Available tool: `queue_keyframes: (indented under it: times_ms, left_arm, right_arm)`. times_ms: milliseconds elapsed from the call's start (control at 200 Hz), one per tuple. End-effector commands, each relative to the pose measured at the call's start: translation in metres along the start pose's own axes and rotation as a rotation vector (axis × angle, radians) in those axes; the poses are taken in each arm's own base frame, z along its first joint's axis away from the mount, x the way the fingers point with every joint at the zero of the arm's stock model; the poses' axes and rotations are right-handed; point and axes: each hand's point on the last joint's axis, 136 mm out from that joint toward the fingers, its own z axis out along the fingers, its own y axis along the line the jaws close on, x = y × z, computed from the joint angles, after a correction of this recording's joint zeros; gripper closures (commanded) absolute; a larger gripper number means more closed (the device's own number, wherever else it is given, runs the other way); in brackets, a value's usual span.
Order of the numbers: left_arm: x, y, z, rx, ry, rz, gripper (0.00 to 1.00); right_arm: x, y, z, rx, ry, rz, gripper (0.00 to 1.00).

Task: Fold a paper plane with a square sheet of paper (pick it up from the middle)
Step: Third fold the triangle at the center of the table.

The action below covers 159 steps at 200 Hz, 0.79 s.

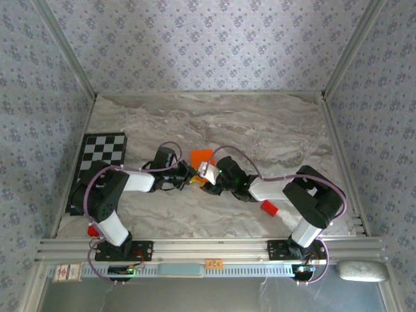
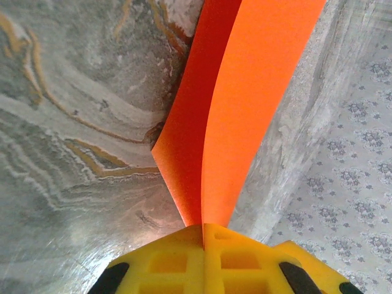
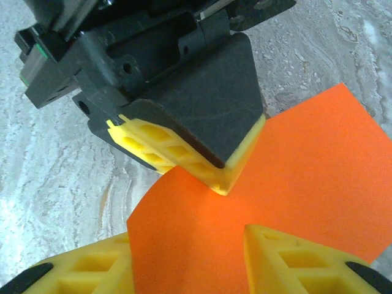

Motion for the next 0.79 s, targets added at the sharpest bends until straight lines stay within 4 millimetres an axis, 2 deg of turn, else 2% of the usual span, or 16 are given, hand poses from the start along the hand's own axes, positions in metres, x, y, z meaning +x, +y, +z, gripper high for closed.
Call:
queue_keyframes:
  times_ms: [0, 400, 500, 625, 695, 790]
  left_arm:
    - [0.0, -0.007, -0.001, 0.011, 0.007, 0.005, 1.0]
    - [0.0, -0.006, 0.002, 0.003, 0.009, 0.005, 1.0]
    - [0.0, -0.006, 0.002, 0.005, 0.009, 0.004, 1.0]
    - [0.0, -0.008, -0.001, 0.008, 0.001, 0.003, 1.0]
    - [-0.003, -0.006, -0.005, -0.002, -0.015, 0.001, 0.94]
    - [-0.011, -0.001, -0.019, -0.025, -0.062, 0.0, 0.79]
  right_arm:
    - [-0.017, 0.004, -0.006, -0.031, -0.049, -0.001, 0.56]
    - [-0.023, 0.007, -0.009, -0.042, -0.065, -0.002, 0.56]
    - [-0.022, 0.007, -0.008, -0.046, -0.06, -0.003, 0.63]
    - [-0.018, 0.011, -0.007, -0.07, -0.042, -0.002, 0.78]
    - [-0.017, 0.015, -0.007, -0.088, -0.037, 0.0, 0.85]
    - [-0.016, 0.019, -0.009, -0.11, -0.035, 0.016, 0.91]
